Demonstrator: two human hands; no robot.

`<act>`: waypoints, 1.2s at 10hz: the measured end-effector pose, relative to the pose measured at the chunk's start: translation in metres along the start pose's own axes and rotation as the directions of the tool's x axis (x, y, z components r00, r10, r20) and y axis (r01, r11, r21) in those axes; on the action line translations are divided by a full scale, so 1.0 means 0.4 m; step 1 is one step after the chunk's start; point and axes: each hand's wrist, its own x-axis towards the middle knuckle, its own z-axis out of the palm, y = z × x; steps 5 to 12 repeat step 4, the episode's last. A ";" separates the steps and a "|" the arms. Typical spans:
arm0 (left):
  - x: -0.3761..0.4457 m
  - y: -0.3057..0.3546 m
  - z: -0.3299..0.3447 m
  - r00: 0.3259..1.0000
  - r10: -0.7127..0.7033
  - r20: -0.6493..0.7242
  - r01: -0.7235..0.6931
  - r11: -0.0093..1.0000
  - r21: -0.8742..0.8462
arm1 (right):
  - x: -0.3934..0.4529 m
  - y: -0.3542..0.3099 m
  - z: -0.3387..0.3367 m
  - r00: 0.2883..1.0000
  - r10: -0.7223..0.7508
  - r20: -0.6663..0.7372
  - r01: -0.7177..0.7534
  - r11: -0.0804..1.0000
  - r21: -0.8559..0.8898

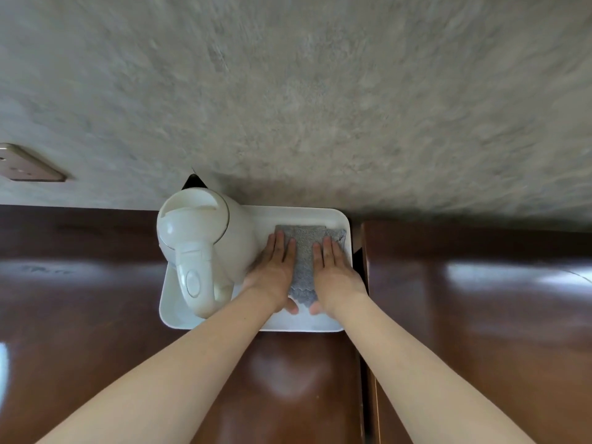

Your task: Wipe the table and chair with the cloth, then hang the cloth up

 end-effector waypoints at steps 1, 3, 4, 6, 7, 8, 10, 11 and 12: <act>0.004 0.014 -0.017 1.000 -0.015 0.003 0.015 1.000 0.000 | 0.002 0.004 -0.008 1.000 -0.007 -0.011 0.007 1.000 -0.002; -0.064 0.018 -0.061 0.998 -0.030 -0.051 0.029 0.999 -0.029 | -0.053 0.011 -0.068 0.996 -0.064 -0.061 0.059 0.995 -0.083; -0.129 0.032 -0.094 0.992 -0.024 -0.124 0.013 0.996 -0.084 | -0.127 0.023 -0.115 0.977 -0.129 -0.169 0.109 0.987 -0.120; -0.129 0.032 -0.094 0.992 -0.024 -0.124 0.013 0.996 -0.084 | -0.127 0.023 -0.115 0.977 -0.129 -0.169 0.109 0.987 -0.120; -0.129 0.032 -0.094 0.992 -0.024 -0.124 0.013 0.996 -0.084 | -0.127 0.023 -0.115 0.977 -0.129 -0.169 0.109 0.987 -0.120; -0.129 0.032 -0.094 0.992 -0.024 -0.124 0.013 0.996 -0.084 | -0.127 0.023 -0.115 0.977 -0.129 -0.169 0.109 0.987 -0.120; -0.129 0.032 -0.094 0.992 -0.024 -0.124 0.013 0.996 -0.084 | -0.127 0.023 -0.115 0.977 -0.129 -0.169 0.109 0.987 -0.120; -0.129 0.032 -0.094 0.992 -0.024 -0.124 0.013 0.996 -0.084 | -0.127 0.023 -0.115 0.977 -0.129 -0.169 0.109 0.987 -0.120; -0.129 0.032 -0.094 0.992 -0.024 -0.124 0.013 0.996 -0.084 | -0.127 0.023 -0.115 0.977 -0.129 -0.169 0.109 0.987 -0.120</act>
